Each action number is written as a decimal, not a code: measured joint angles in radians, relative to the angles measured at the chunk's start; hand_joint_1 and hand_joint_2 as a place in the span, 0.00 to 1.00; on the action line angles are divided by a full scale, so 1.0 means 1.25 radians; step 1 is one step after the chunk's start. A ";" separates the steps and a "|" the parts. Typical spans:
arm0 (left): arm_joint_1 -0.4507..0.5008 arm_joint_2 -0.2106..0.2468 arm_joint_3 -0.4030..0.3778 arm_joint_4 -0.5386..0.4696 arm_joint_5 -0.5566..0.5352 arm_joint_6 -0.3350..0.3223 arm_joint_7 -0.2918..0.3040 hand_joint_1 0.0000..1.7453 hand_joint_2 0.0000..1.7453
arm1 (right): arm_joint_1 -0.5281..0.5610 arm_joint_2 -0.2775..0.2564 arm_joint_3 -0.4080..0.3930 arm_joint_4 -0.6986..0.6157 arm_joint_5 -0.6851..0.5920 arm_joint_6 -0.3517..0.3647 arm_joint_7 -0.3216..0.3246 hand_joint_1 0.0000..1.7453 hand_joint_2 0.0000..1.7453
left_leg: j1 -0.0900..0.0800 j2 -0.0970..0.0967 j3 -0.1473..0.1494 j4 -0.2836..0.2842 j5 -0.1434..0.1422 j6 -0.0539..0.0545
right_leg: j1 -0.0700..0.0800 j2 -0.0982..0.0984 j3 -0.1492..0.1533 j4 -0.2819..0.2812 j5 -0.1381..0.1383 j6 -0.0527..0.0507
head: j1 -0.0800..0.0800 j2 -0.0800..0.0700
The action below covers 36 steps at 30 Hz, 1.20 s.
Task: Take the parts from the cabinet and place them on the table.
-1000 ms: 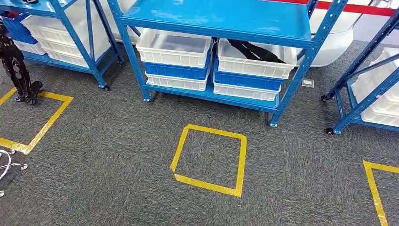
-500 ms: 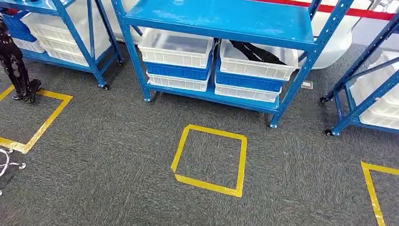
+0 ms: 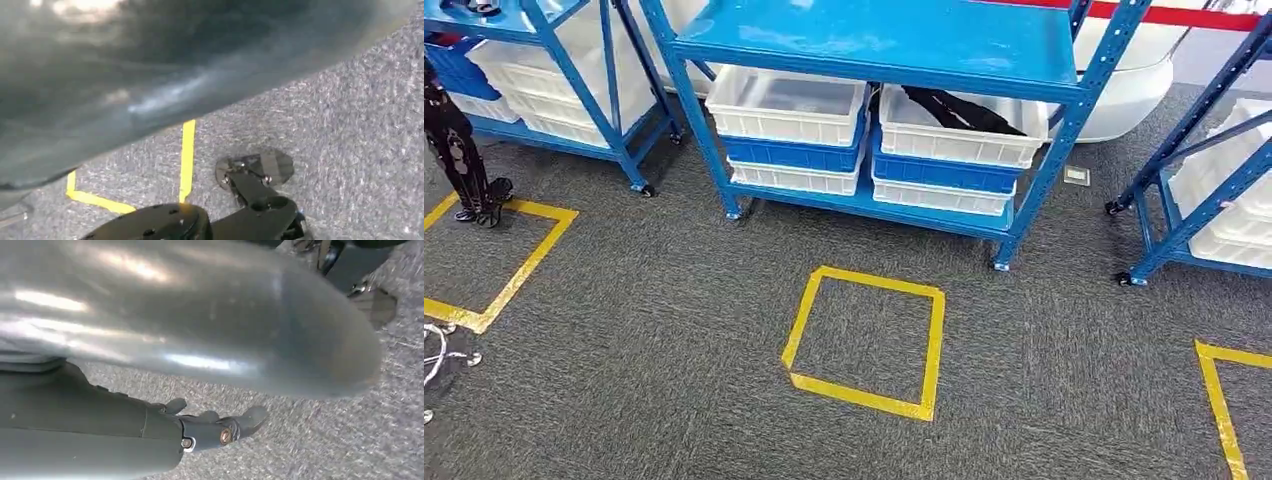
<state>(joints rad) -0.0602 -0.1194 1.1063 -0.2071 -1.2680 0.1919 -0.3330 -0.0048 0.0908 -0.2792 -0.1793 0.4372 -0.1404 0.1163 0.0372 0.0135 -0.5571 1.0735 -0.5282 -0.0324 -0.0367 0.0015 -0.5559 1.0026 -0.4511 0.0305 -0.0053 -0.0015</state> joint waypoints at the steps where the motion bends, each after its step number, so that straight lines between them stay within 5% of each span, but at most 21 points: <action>1: 0.000 0.000 0.000 0.000 0.000 0.000 0.002 0.00 0.00 | -0.001 0.000 0.000 0.000 0.003 0.000 0.000 0.00 0.00 | -0.002 -0.005 -0.040 0.080 -0.039 0.000 | 0.003 0.000 0.002 0.000 -0.001 -0.007 | -0.001 0.000; 3: 0.001 -0.001 0.000 0.000 -0.001 0.000 0.004 0.00 0.00 | -0.001 0.001 0.002 0.000 0.005 0.002 0.002 0.00 0.00 | -0.002 -0.007 -0.110 0.205 -0.078 0.001 | 0.010 0.001 0.004 0.001 -0.005 -0.012 | -0.001 0.000; 4: 0.002 0.000 0.000 0.000 -0.001 0.001 0.005 0.00 0.00 | -0.001 0.001 0.002 0.000 0.007 0.002 0.002 0.00 0.00 | -0.003 -0.009 -0.123 0.218 -0.069 0.003 | 0.013 0.003 0.008 0.001 -0.007 -0.015 | -0.001 0.000; 6: 0.003 0.000 0.000 0.000 -0.001 0.002 0.006 0.00 0.00 | 0.000 0.001 0.002 0.000 0.012 0.003 0.003 0.00 0.00 | -0.005 -0.010 -0.093 0.136 -0.001 0.012 | 0.015 0.009 0.020 0.001 -0.013 -0.017 | -0.001 0.000; 8: 0.003 0.001 0.000 0.000 -0.001 0.005 0.009 0.00 0.00 | -0.001 0.003 0.004 0.000 0.015 0.004 0.003 0.00 0.00 | -0.009 -0.015 -0.029 -0.011 0.070 0.028 | 0.016 0.014 0.026 0.000 -0.022 -0.012 | -0.002 0.000; 9: 0.002 0.001 0.000 0.000 -0.001 0.007 0.013 0.00 0.00 | -0.001 0.005 0.007 0.000 0.018 0.005 0.003 0.00 0.00 | -0.014 -0.017 -0.017 -0.034 0.053 0.031 | 0.026 0.014 0.027 0.003 -0.028 -0.006 | -0.001 0.000; 10: 0.001 0.001 0.000 0.000 -0.001 0.007 0.014 0.00 0.00 | -0.001 0.005 0.008 0.000 0.019 0.005 0.003 0.00 0.00 | -0.015 -0.013 -0.018 -0.034 0.051 0.028 | 0.021 0.016 0.025 -0.002 -0.029 -0.002 | -0.001 0.000; 13: 0.000 -0.002 0.000 0.000 -0.001 0.008 0.016 0.00 0.00 | 0.000 0.005 0.010 0.000 0.021 0.005 0.004 0.00 0.00 | -0.018 -0.017 -0.008 -0.043 0.050 0.047 | 0.021 0.016 0.035 0.013 -0.020 0.020 | -0.002 0.000; 15: 0.001 -0.001 0.000 0.000 0.000 0.009 0.016 0.00 0.00 | -0.003 0.005 0.011 0.000 0.022 0.005 0.004 0.00 0.00 | -0.017 -0.015 0.001 -0.047 0.048 0.051 | 0.019 0.008 0.010 0.062 -0.055 0.010 | 0.003 0.000; 18: 0.000 -0.001 0.000 0.000 0.000 0.008 0.016 0.00 0.00 | -0.006 0.006 0.012 0.000 0.023 0.005 0.004 0.00 0.00 | -0.020 -0.014 0.002 -0.046 0.042 0.055 | 0.018 0.007 -0.093 0.237 -0.120 0.009 | 0.005 0.000; 20: 0.001 -0.001 0.000 0.000 0.000 0.007 0.016 0.00 0.00 | -0.002 0.005 0.012 0.000 0.023 0.005 0.007 0.00 0.00 | -0.020 -0.015 0.009 -0.046 0.036 0.053 | 0.017 0.007 -0.109 0.231 -0.100 0.023 | 0.004 0.000; 23: 0.002 -0.005 0.000 0.001 0.000 0.005 0.020 0.00 0.00 | -0.001 0.004 0.013 0.000 0.027 0.005 0.008 0.00 0.00 | -0.018 -0.015 0.028 -0.046 0.020 0.043 | 0.014 -0.002 -0.029 0.013 0.011 0.043 | 0.006 0.000; 25: 0.001 -0.004 0.000 0.001 0.000 0.004 0.022 0.00 0.00 | -0.003 0.007 0.013 0.001 0.027 0.007 0.008 0.00 0.00 | -0.022 -0.014 0.032 -0.047 0.013 0.032 | 0.022 -0.009 -0.033 0.010 -0.012 0.012 | 0.006 0.000; 27: 0.001 -0.004 0.000 0.001 0.000 0.002 0.023 0.00 0.00 | -0.003 0.007 0.013 0.001 0.028 0.008 0.008 0.00 0.00 | -0.021 -0.013 0.040 -0.045 0.014 0.022 | 0.023 -0.007 -0.029 0.007 0.000 -0.004 | 0.005 0.000; 29: 0.001 -0.004 0.000 0.000 0.000 0.002 0.025 0.00 0.00 | 0.002 0.007 0.013 0.001 0.027 0.008 0.010 0.00 0.00 | -0.019 -0.011 0.039 -0.030 0.002 0.017 | 0.013 -0.003 0.000 0.001 -0.001 -0.012 | 0.004 0.000; 30: 0.000 -0.004 0.000 0.000 0.000 0.002 0.025 0.00 0.00 | 0.002 0.006 0.013 0.001 0.028 0.008 0.010 0.00 0.00 | -0.019 -0.012 0.024 0.006 -0.013 0.015 | 0.012 -0.003 0.008 0.001 -0.005 -0.017 | 0.002 0.000; 33: 0.000 -0.004 0.000 0.001 -0.001 -0.001 0.025 0.00 0.00 | -0.003 0.006 0.013 0.001 0.028 0.008 0.010 0.00 0.00 | -0.019 -0.013 -0.088 0.188 -0.083 0.009 | 0.017 -0.001 0.019 0.001 -0.016 -0.031 | 0.000 0.000; 34: 0.001 -0.004 0.000 0.001 -0.001 -0.001 0.025 0.00 0.00 | -0.002 0.006 0.013 0.001 0.028 0.008 0.010 0.00 0.00 | -0.019 -0.013 -0.112 0.212 -0.085 0.010 | 0.018 0.001 0.025 0.001 -0.021 -0.031 | -0.001 0.000; 36: 0.002 -0.004 0.000 0.001 -0.001 -0.001 0.025 0.00 0.00 | 0.001 0.007 0.013 0.001 0.028 0.008 0.010 0.00 0.00 | -0.019 -0.013 -0.105 0.146 -0.016 0.014 | 0.019 0.005 0.043 0.001 -0.033 -0.027 | -0.001 0.000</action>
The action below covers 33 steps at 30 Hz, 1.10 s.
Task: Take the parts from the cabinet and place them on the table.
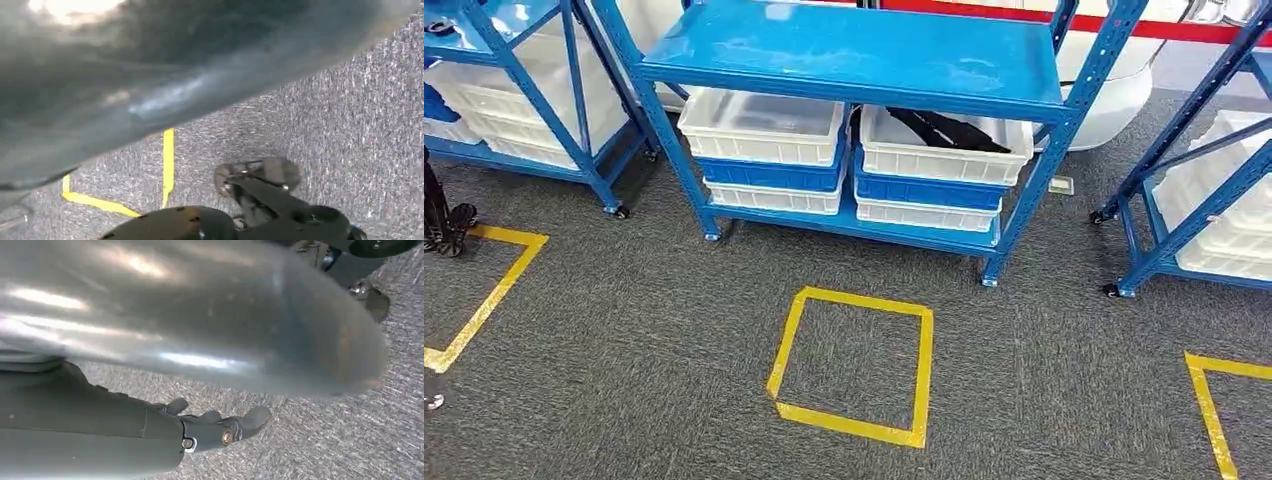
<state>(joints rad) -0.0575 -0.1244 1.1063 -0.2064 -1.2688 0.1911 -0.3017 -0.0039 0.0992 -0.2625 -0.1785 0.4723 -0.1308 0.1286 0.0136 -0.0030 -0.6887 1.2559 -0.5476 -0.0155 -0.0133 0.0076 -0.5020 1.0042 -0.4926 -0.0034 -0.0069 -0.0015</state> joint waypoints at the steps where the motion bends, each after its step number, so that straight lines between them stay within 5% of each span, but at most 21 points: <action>1: 0.000 0.000 0.000 0.000 0.000 0.000 0.000 0.00 0.00 | 0.001 0.000 0.000 0.000 0.000 0.000 0.000 0.00 0.00 | 0.000 0.000 0.024 -0.071 0.049 0.003 | 0.000 0.001 0.010 0.000 -0.007 0.003 | 0.001 0.000; 2: 0.000 0.001 0.000 0.000 0.000 0.000 0.000 0.00 0.00 | 0.001 0.001 0.000 0.000 0.000 0.000 0.000 0.00 0.00 | 0.000 0.000 0.048 -0.141 0.096 0.009 | 0.000 0.002 0.010 -0.001 -0.014 0.005 | 0.000 0.000; 4: -0.002 0.003 0.000 0.000 0.000 0.000 0.000 0.00 0.00 | -0.003 0.002 0.000 0.000 0.000 0.000 0.000 0.00 0.00 | -0.008 -0.001 0.053 -0.169 0.061 0.016 | 0.004 0.005 0.010 0.000 -0.023 0.016 | -0.002 0.000; 6: -0.001 0.003 0.000 0.000 0.000 0.000 0.001 0.00 0.00 | -0.006 0.003 0.000 0.000 0.000 0.000 0.000 0.00 0.00 | -0.011 0.000 0.054 -0.176 0.071 0.030 | 0.005 0.004 0.026 0.002 -0.020 0.028 | -0.002 0.000; 8: 0.000 0.001 0.000 0.000 0.000 0.000 0.000 0.00 0.00 | -0.003 0.002 0.000 0.000 0.000 0.000 0.000 0.00 0.00 | -0.004 -0.001 0.084 -0.185 0.076 0.040 | 0.005 0.002 0.029 0.007 -0.032 0.033 | -0.002 0.000; 9: -0.001 0.001 0.000 0.000 0.000 0.000 0.000 0.00 0.00 | -0.004 0.002 0.000 0.000 0.000 0.000 0.000 0.00 0.00 | -0.004 -0.001 0.091 -0.188 0.075 0.042 | 0.006 0.002 0.013 0.042 -0.040 0.033 | 0.002 0.000; 11: -0.003 0.002 0.000 0.000 0.000 0.000 0.001 0.00 0.00 | -0.008 0.003 0.000 0.000 0.001 0.002 0.000 0.00 0.00 | -0.005 -0.001 0.092 -0.188 0.068 0.048 | 0.003 0.002 -0.072 0.173 -0.078 0.031 | 0.005 0.000; 13: -0.004 0.002 0.000 0.000 0.000 0.000 0.002 0.00 0.00 | -0.007 0.003 0.000 0.000 0.004 0.003 0.001 0.00 0.00 | -0.005 -0.003 0.098 -0.188 0.060 0.049 | 0.001 0.002 -0.138 0.249 -0.105 0.032 | 0.006 0.000; 15: -0.003 0.002 0.000 0.000 -0.001 0.000 0.002 0.00 0.00 | -0.003 0.002 0.000 0.000 0.005 0.004 0.002 0.00 0.00 | -0.005 -0.006 0.110 -0.188 0.050 0.047 | -0.002 0.001 -0.136 0.192 -0.059 0.052 | 0.008 0.000; 17: -0.002 0.001 0.000 0.000 -0.003 -0.002 0.002 0.00 0.00 | -0.003 0.002 0.001 0.000 0.005 0.004 0.002 0.00 0.00 | -0.004 -0.007 0.129 -0.188 0.037 0.041 | -0.003 -0.002 -0.088 0.040 0.031 0.070 | 0.008 0.000; 18: -0.002 0.001 0.000 0.000 -0.003 -0.002 0.002 0.00 0.00 | -0.002 0.002 0.001 0.001 0.007 0.004 0.002 0.00 0.00 | -0.006 -0.007 0.129 -0.187 0.031 0.035 | -0.002 -0.006 -0.083 0.012 0.045 0.060 | 0.009 0.000; 19: -0.003 0.002 0.000 0.000 -0.003 -0.002 0.002 0.00 0.00 | -0.004 0.002 0.001 0.000 0.008 0.004 0.001 0.00 0.00 | -0.008 -0.007 0.134 -0.187 0.027 0.031 | 0.002 -0.010 -0.082 0.010 0.016 0.036 | 0.009 0.000; 22: -0.004 0.002 0.000 0.000 -0.005 -0.001 0.005 0.00 0.00 | -0.002 0.003 0.002 0.000 0.012 0.004 0.001 0.00 0.00 | -0.008 -0.004 0.144 -0.179 0.028 0.016 | 0.002 -0.005 -0.071 0.004 0.036 0.017 | 0.007 0.000; 24: -0.004 0.002 0.000 0.000 -0.005 -0.002 0.005 0.00 0.00 | -0.002 0.001 0.002 0.000 0.013 0.003 0.001 0.00 0.00 | -0.006 -0.001 0.127 -0.141 0.004 0.011 | -0.007 -0.006 -0.043 -0.002 0.032 0.009 | 0.006 0.000; 27: -0.005 0.002 0.000 0.000 -0.005 -0.002 0.005 0.00 0.00 | -0.006 0.002 0.006 0.000 0.013 0.002 0.001 0.00 0.00 | -0.004 -0.001 0.028 0.024 -0.064 0.004 | -0.005 -0.006 -0.033 -0.002 0.022 0.000 | 0.002 0.000; 28: -0.004 0.002 0.000 0.000 -0.005 -0.002 0.005 0.00 0.00 | -0.006 0.002 0.006 0.000 0.013 0.002 0.001 0.00 0.00 | -0.002 -0.001 0.000 0.057 -0.068 0.002 | -0.005 -0.005 -0.028 -0.002 0.017 0.001 | 0.001 0.000; 30: -0.002 0.003 0.000 0.000 -0.005 -0.002 0.006 0.00 0.00 | -0.003 0.002 0.007 0.000 0.013 0.002 0.001 0.00 0.00 | 0.000 -0.001 0.000 0.012 -0.014 0.001 | -0.006 -0.002 -0.013 -0.002 0.007 0.004 | 0.000 0.000; 32: -0.002 0.004 0.000 0.000 -0.005 -0.002 0.008 0.00 0.00 | -0.001 0.004 0.008 0.000 0.015 0.003 0.001 0.00 0.00 | 0.004 0.000 0.052 -0.135 0.091 0.003 | -0.008 -0.001 0.005 -0.002 -0.008 0.014 | 0.000 0.000; 33: -0.001 0.004 0.000 0.000 -0.005 -0.002 0.009 0.00 0.00 | -0.002 0.004 0.008 0.000 0.015 0.003 0.001 0.00 0.00 | 0.001 -0.002 0.056 -0.148 0.076 0.001 | -0.006 0.000 0.011 0.001 -0.012 0.018 | -0.001 0.000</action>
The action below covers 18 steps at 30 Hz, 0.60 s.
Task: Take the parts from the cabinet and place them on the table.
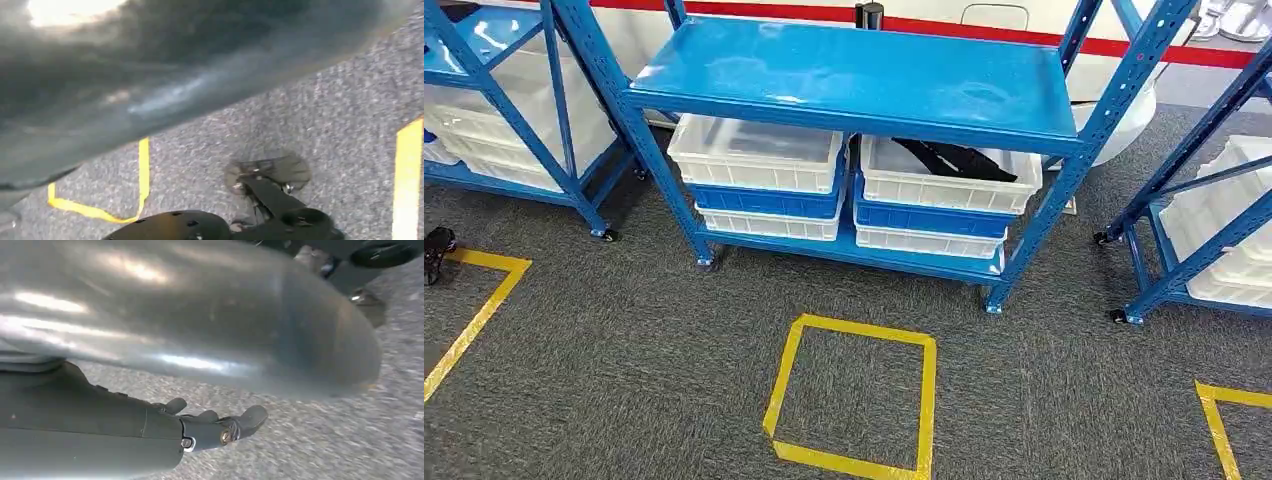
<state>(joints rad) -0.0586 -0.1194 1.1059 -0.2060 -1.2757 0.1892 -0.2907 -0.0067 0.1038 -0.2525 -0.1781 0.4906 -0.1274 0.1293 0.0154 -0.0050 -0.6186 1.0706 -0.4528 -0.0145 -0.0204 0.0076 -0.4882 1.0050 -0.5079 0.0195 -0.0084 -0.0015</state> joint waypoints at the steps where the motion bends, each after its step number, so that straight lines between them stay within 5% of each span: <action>1: -0.001 0.000 0.000 0.000 0.000 0.000 0.000 0.00 0.00 | -0.001 0.000 0.000 0.000 0.000 0.000 -0.001 0.00 0.00 | -0.004 0.003 0.002 -0.020 -0.025 0.005 | 0.005 0.001 -0.010 0.001 -0.004 0.006 | -0.003 0.000; 4: 0.000 -0.001 0.000 0.000 0.000 0.000 0.002 0.00 0.00 | -0.005 0.001 0.000 0.000 0.003 0.000 -0.002 0.00 0.00 | -0.004 0.003 0.007 -0.016 -0.005 0.021 | 0.007 0.001 0.002 -0.002 -0.007 0.017 | -0.001 0.000; 6: 0.000 -0.001 0.000 0.000 0.001 0.001 0.002 0.00 0.00 | -0.005 0.000 0.001 0.000 0.004 0.000 -0.002 0.00 0.00 | 0.000 0.000 0.019 -0.022 -0.004 0.028 | 0.004 -0.001 -0.024 0.042 -0.012 0.020 | 0.001 0.000; 10: -0.003 -0.001 0.000 0.000 0.004 0.001 0.002 0.00 0.00 | -0.005 0.002 0.005 0.000 0.005 0.000 -0.005 0.00 0.00 | -0.005 0.000 0.025 -0.022 -0.017 0.041 | 0.005 -0.001 -0.167 0.255 -0.076 0.011 | 0.004 0.000; 12: -0.003 -0.001 0.000 0.000 0.004 0.001 0.002 0.00 0.00 | 0.000 0.002 0.006 0.000 0.005 0.000 -0.005 0.00 0.00 | -0.006 -0.004 0.037 -0.022 -0.026 0.041 | 0.007 -0.001 -0.174 0.218 -0.046 0.022 | 0.004 0.000; 14: -0.002 -0.003 0.000 0.000 0.004 0.001 0.002 0.00 0.00 | 0.000 0.002 0.007 0.000 0.005 0.000 -0.005 0.00 0.00 | -0.007 -0.005 0.050 -0.023 -0.034 0.038 | 0.010 -0.001 -0.129 0.088 0.022 0.032 | 0.004 0.000; 15: -0.002 -0.005 0.000 0.000 0.004 0.001 0.002 0.00 0.00 | -0.001 0.001 0.007 0.000 0.005 0.000 -0.005 0.00 0.00 | -0.006 -0.005 0.053 -0.024 -0.038 0.036 | 0.014 -0.005 -0.105 0.022 0.053 0.027 | 0.004 0.000; 16: -0.002 -0.005 0.000 0.000 0.004 0.001 0.002 0.00 0.00 | -0.001 0.002 0.007 0.000 0.005 0.000 -0.005 0.00 0.00 | -0.011 -0.006 0.059 -0.023 -0.043 0.030 | 0.017 -0.006 -0.107 0.018 0.037 0.010 | 0.003 0.000; 18: -0.004 -0.004 0.000 0.000 0.004 0.001 0.002 0.00 0.00 | -0.004 0.002 0.007 0.000 0.006 0.000 -0.005 0.00 0.00 | -0.011 -0.005 0.065 -0.024 -0.038 0.019 | 0.021 -0.005 -0.103 0.008 0.036 -0.006 | 0.003 0.000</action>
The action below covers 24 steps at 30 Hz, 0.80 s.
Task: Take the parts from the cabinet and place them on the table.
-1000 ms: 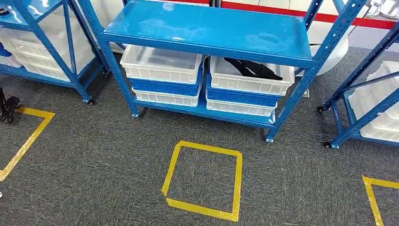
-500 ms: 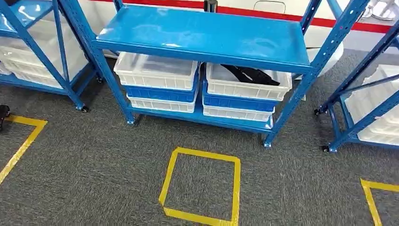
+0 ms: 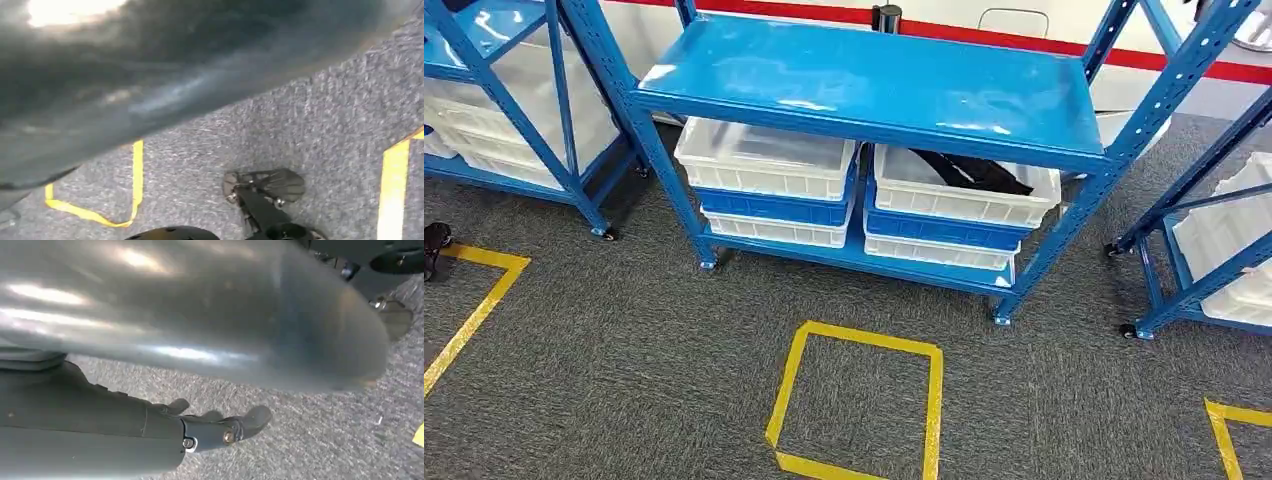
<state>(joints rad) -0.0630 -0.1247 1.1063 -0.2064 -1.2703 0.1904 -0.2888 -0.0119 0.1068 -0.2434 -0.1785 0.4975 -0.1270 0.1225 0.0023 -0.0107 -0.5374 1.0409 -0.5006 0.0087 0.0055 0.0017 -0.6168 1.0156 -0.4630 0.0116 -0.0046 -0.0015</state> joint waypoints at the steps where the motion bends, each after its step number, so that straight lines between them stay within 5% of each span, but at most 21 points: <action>1: 0.000 0.000 0.000 0.000 0.000 0.000 0.000 0.00 0.00 | 0.001 0.000 0.000 0.000 0.002 0.000 0.002 0.00 0.00 | 0.000 0.001 0.005 -0.001 0.002 -0.004 | -0.001 0.000 0.006 -0.003 0.005 -0.005 | 0.001 0.000; 4: 0.000 0.000 0.000 0.000 0.000 0.000 0.002 0.00 0.00 | 0.006 -0.001 0.000 0.000 0.003 0.000 0.005 0.00 0.00 | 0.001 0.005 -0.011 0.055 -0.041 -0.014 | -0.011 -0.001 0.044 -0.009 0.010 -0.016 | -0.006 0.000; 7: -0.001 0.001 0.000 0.000 -0.001 -0.001 0.006 0.00 0.00 | 0.002 0.000 0.000 0.000 0.003 0.001 0.006 0.00 0.00 | 0.004 0.005 -0.114 0.221 -0.109 -0.023 | -0.008 0.000 0.049 -0.008 0.002 -0.022 | -0.006 0.000; 9: 0.001 0.001 0.000 0.000 -0.001 -0.001 0.007 0.00 0.00 | 0.004 0.000 0.000 0.000 0.005 0.001 0.006 0.00 0.00 | 0.005 0.005 -0.125 0.201 -0.075 -0.022 | -0.007 0.002 0.059 -0.008 -0.005 -0.021 | -0.006 0.000; 11: 0.002 0.003 0.000 0.000 -0.001 -0.001 0.007 0.00 0.00 | 0.009 0.000 0.000 0.000 0.007 0.001 0.007 0.00 0.00 | 0.005 0.006 -0.071 0.063 0.019 -0.018 | -0.007 0.004 0.075 -0.008 -0.015 -0.018 | -0.006 0.000; 12: 0.003 0.004 0.000 0.000 -0.001 -0.001 0.007 0.00 0.00 | 0.009 0.000 0.000 0.000 0.007 0.001 0.007 0.00 0.00 | 0.004 0.006 -0.047 0.000 0.048 -0.013 | -0.007 0.004 0.074 -0.009 -0.020 -0.015 | -0.006 0.000; 13: 0.002 0.004 0.000 0.000 -0.001 -0.001 0.007 0.00 0.00 | 0.008 0.000 0.000 0.000 0.007 0.001 0.006 0.00 0.00 | -0.001 0.006 -0.049 0.003 0.015 -0.012 | -0.003 0.005 0.084 -0.008 -0.021 -0.011 | -0.005 0.000; 14: 0.000 0.004 0.000 0.000 -0.002 -0.001 0.007 0.00 0.00 | 0.005 0.000 0.000 0.000 0.007 0.001 0.006 0.00 0.00 | -0.003 0.006 -0.049 0.000 0.006 -0.006 | -0.003 0.005 0.076 -0.008 -0.023 -0.006 | -0.008 0.000; 16: 0.003 0.005 0.000 0.000 -0.002 -0.001 0.007 0.00 0.00 | 0.004 0.001 0.000 0.000 0.007 0.001 0.006 0.00 0.00 | -0.007 0.005 -0.046 -0.002 0.025 0.007 | -0.004 0.005 0.073 -0.011 -0.029 0.004 | -0.006 0.000; 18: 0.004 0.002 0.000 0.000 -0.001 -0.001 0.007 0.00 0.00 | 0.005 -0.001 0.000 0.000 0.007 0.001 0.006 0.00 0.00 | 0.004 0.007 -0.024 -0.019 0.031 0.016 | -0.001 0.004 0.080 0.000 -0.038 0.013 | -0.007 0.000; 19: 0.003 0.003 0.000 0.000 -0.001 0.000 0.006 0.00 0.00 | 0.004 -0.001 0.000 0.000 0.007 0.001 0.006 0.00 0.00 | 0.005 0.007 -0.021 -0.021 0.032 0.019 | 0.000 0.004 0.060 0.037 -0.056 0.011 | -0.001 0.000; 22: 0.001 0.004 0.000 0.000 -0.001 0.000 0.006 0.00 0.00 | 0.004 0.000 0.000 0.000 0.008 0.001 0.006 0.00 0.00 | 0.005 0.006 -0.020 -0.021 0.024 0.024 | -0.007 0.004 -0.062 0.233 -0.121 0.008 | 0.003 0.000; 24: 0.002 0.004 0.000 0.000 -0.001 0.000 0.006 0.00 0.00 | 0.006 0.000 0.000 0.000 0.009 0.000 0.007 0.00 0.00 | 0.006 0.004 -0.011 -0.021 0.016 0.023 | -0.011 0.003 -0.087 0.239 -0.097 0.026 | 0.003 0.000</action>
<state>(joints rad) -0.0607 -0.1198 1.1063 -0.2068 -1.2718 0.1904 -0.2811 -0.0038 0.1064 -0.2430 -0.1785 0.5085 -0.1270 0.1312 0.0094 -0.0061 -0.5517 1.0152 -0.4803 0.0372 -0.0084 0.0059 -0.7261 1.3137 -0.5840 0.0446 -0.0008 -0.0015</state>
